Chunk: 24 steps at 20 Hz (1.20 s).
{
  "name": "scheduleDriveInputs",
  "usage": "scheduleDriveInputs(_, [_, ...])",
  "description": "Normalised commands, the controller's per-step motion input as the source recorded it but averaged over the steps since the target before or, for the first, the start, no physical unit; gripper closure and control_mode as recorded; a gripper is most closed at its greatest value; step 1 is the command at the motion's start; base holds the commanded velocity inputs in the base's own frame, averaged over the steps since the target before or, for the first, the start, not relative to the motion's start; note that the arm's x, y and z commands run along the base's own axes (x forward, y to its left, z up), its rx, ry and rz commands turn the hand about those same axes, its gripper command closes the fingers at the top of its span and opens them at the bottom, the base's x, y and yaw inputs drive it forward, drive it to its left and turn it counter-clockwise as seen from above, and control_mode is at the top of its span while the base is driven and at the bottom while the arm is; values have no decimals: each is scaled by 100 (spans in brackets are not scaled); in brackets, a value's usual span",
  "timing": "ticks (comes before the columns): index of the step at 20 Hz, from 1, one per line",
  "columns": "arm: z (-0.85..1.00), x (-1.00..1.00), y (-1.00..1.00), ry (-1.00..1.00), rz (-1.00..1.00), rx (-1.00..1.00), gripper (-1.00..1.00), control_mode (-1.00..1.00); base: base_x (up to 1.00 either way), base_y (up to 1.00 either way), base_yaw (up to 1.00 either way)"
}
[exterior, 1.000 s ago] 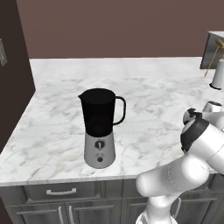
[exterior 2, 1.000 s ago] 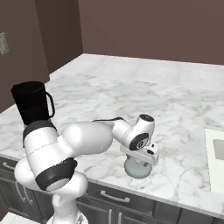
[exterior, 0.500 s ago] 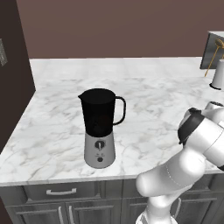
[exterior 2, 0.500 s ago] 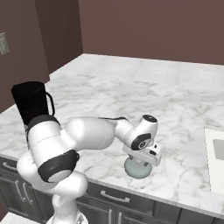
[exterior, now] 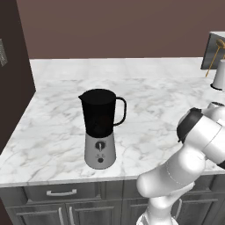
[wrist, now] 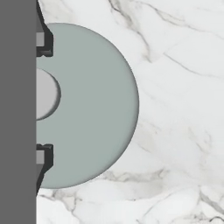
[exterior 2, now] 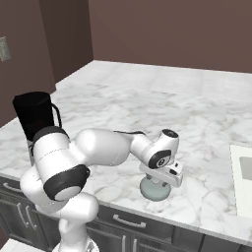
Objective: Grab the onion and lemon wedge from the fridge, place them in the blender, close the lid, and turn on the blender to create a marinade.
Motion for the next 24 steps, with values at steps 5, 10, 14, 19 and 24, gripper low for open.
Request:
scheduleDriveInputs(5, [-11, -2, 1, 0, 0, 0, -100, -100, 0, 0, 0])
scheduleDriveInputs(10, [-11, -14, 0, 0, 0, 0, -100, -100, 0, 0, 0])
scheduleDriveInputs(14, [-14, -15, 0, 0, 0, 0, -100, -100, 0, 0, 0])
scheduleDriveInputs(19, [-16, -16, 0, 0, 0, 0, -100, -100, 0, 0, 0])
scheduleDriveInputs(24, [-14, -14, 0, 0, 0, 0, -100, -100, 0, 0, 0])
